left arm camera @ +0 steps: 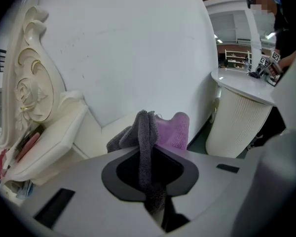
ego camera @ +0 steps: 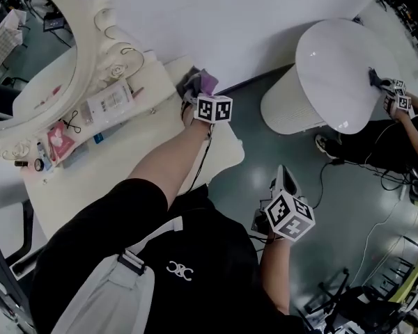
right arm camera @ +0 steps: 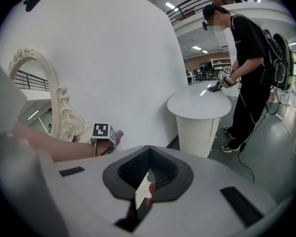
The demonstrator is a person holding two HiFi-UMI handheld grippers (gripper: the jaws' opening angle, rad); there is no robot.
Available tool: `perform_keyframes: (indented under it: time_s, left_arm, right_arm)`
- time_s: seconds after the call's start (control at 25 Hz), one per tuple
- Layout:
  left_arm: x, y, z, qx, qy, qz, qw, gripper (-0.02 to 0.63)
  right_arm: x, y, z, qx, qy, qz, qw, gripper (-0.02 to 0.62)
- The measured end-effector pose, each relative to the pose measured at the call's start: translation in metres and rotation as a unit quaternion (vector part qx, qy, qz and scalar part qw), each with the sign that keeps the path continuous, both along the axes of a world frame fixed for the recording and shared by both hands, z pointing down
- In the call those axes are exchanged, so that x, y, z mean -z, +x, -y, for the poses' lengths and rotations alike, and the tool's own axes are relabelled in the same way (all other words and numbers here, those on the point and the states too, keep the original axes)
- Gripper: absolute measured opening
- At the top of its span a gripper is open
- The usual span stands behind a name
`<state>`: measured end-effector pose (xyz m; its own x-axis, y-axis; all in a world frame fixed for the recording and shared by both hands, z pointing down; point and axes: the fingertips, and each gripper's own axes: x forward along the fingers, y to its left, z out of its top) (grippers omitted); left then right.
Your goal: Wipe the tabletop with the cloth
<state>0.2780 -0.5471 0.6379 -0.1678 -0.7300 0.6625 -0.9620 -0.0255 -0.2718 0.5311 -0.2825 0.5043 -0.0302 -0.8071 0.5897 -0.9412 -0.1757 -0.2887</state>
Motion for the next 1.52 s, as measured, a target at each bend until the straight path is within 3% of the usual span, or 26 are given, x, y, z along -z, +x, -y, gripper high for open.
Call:
perform_keyframes:
  time_s: [0.12, 0.32, 0.6, 0.76, 0.92, 1.04, 1.12, 1.24, 1.36, 1.52]
  left_arm:
    - [-0.001, -0.003, 0.016, 0.001, 0.013, 0.002, 0.9999, 0.049]
    - [0.001, -0.018, 0.043, 0.041, 0.006, -0.024, 0.9989, 0.049]
    - [0.004, -0.032, 0.068, 0.058, 0.022, -0.024, 0.9978, 0.049]
    - [0.002, -0.024, 0.076, 0.012, 0.008, -0.047, 0.9988, 0.049]
    - [0.0, -0.016, 0.066, -0.038, -0.029, -0.093, 0.9945, 0.049]
    - [0.001, 0.014, 0.04, -0.094, -0.075, -0.156, 0.9804, 0.049]
    - [0.009, 0.034, 0.018, -0.124, -0.083, -0.188, 0.9708, 0.049]
    - [0.033, 0.045, -0.016, -0.153, -0.047, -0.215, 0.9633, 0.049]
    - [0.06, 0.045, -0.05, -0.151, -0.016, -0.245, 0.9576, 0.049]
    - [0.107, 0.024, -0.082, -0.111, 0.07, -0.235, 0.963, 0.049]
  right_arm:
    - [-0.014, -0.025, 0.02, 0.04, -0.013, 0.002, 0.999, 0.005]
    - [-0.022, -0.065, 0.053, 0.102, -0.018, 0.003, 0.995, 0.005]
    - [-0.036, -0.061, 0.05, 0.091, -0.039, 0.01, 0.995, 0.005]
    - [-0.036, -0.044, 0.049, 0.067, -0.036, 0.018, 0.997, 0.005]
    - [-0.028, -0.046, 0.047, 0.069, -0.024, 0.021, 0.997, 0.005]
    - [-0.021, -0.051, 0.05, 0.077, -0.008, 0.021, 0.997, 0.005]
    - [-0.014, -0.053, 0.055, 0.083, 0.006, 0.021, 0.996, 0.005]
    - [-0.001, -0.062, 0.058, 0.092, 0.028, 0.022, 0.995, 0.005]
    - [0.012, -0.072, 0.053, 0.099, 0.052, 0.025, 0.993, 0.005]
    - [0.03, -0.088, 0.044, 0.124, 0.087, -0.004, 0.988, 0.005]
